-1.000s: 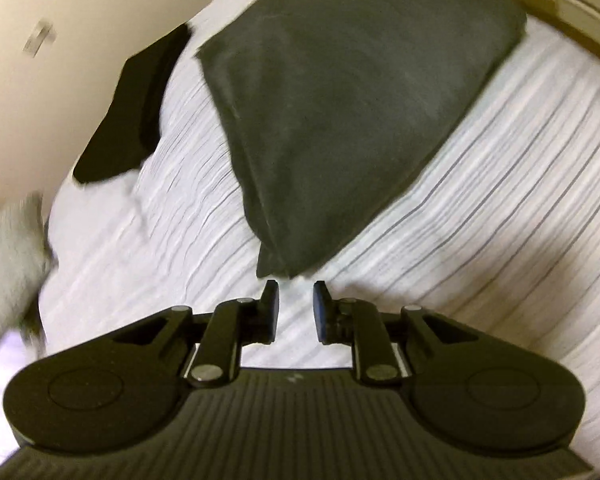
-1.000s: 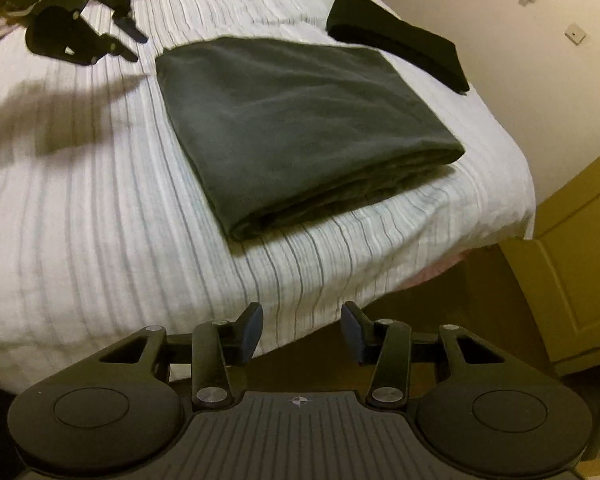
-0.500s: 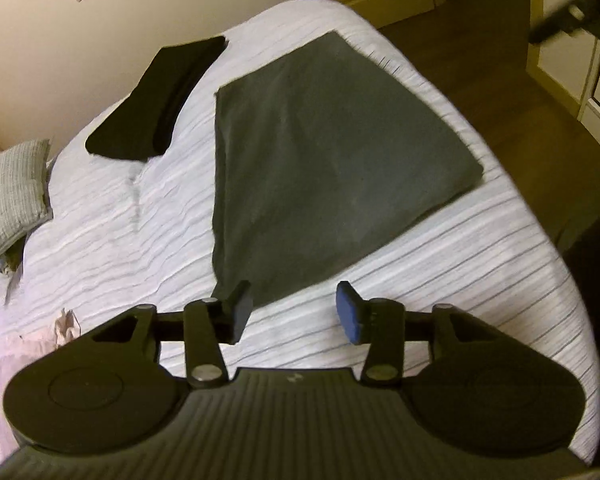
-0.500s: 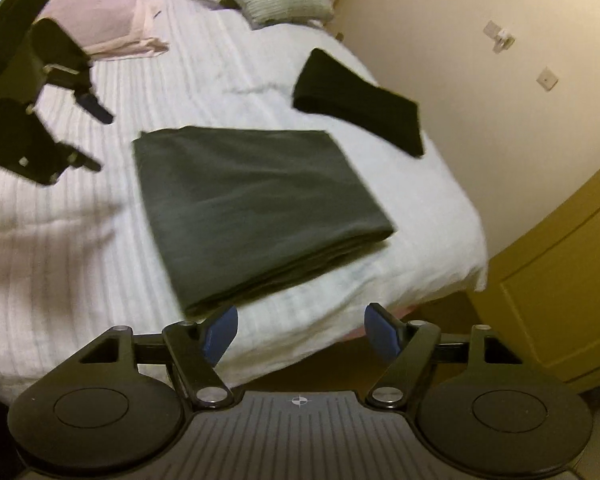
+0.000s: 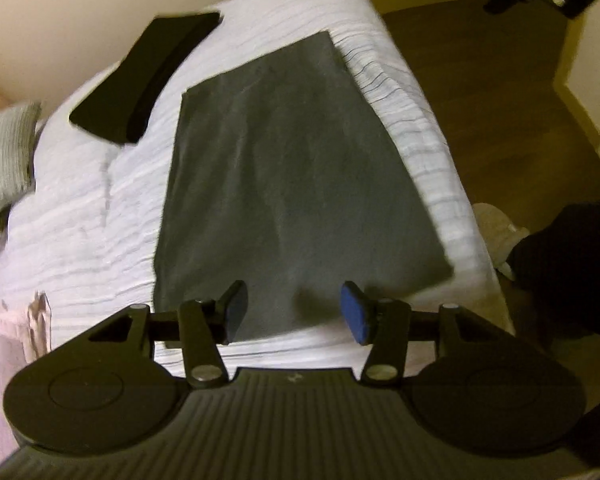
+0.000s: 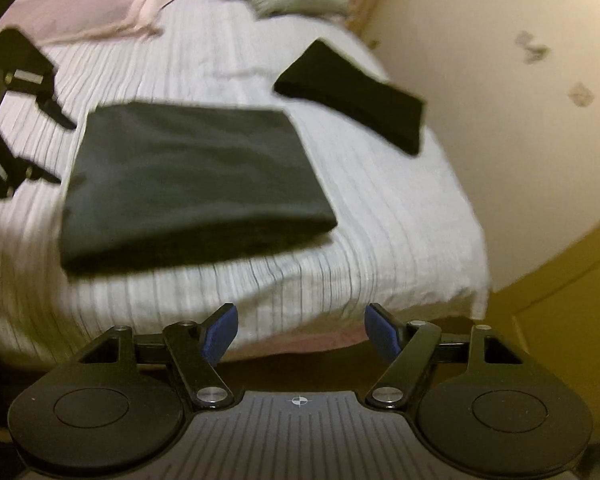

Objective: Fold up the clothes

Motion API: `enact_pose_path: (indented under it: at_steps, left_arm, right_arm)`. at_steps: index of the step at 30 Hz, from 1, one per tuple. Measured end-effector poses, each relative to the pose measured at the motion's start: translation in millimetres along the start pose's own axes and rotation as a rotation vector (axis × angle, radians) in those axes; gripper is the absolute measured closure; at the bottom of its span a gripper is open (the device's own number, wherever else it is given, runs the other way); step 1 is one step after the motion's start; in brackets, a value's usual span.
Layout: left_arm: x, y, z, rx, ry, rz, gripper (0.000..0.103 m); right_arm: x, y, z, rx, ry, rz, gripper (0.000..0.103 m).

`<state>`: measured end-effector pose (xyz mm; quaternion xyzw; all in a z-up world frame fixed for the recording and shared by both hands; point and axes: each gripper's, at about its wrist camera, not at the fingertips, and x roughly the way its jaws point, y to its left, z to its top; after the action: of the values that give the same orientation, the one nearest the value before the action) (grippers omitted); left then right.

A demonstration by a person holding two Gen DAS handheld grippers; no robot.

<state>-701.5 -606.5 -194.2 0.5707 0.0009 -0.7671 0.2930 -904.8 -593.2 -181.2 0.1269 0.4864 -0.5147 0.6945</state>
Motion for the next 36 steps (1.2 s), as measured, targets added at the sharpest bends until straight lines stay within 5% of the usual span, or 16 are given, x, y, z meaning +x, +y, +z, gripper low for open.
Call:
enact_pose_path:
  at_steps: [9, 16, 21, 24, 28, 36]
  left_arm:
    - [4.4, -30.3, 77.2, -0.246, 0.149, 0.058, 0.049]
    - [5.0, -42.3, 91.2, -0.358, 0.184, 0.071, 0.047]
    - [11.1, -37.8, 89.0, -0.399, 0.167, 0.062, 0.047]
    - [14.8, -29.7, 83.2, -0.42, 0.14, 0.068, 0.047]
    - [19.8, -21.7, 58.4, -0.478, 0.101, 0.09, 0.046]
    - [6.1, -33.9, -15.0, -0.593, 0.166, 0.246, 0.044]
  right_arm:
    - [38.6, -73.5, -11.4, -0.321, -0.09, 0.272, 0.031]
    - [67.8, -84.8, 7.5, -0.462, -0.119, 0.355, 0.03]
    - [71.4, -84.9, 24.0, -0.494, -0.106, 0.354, 0.03]
    - [72.1, -88.4, 29.8, -0.457, -0.104, 0.337, 0.012]
    - [86.2, -84.2, 27.8, -0.469, -0.117, 0.301, 0.011]
    - [112.2, -67.9, 6.0, -0.506, -0.228, 0.309, 0.01]
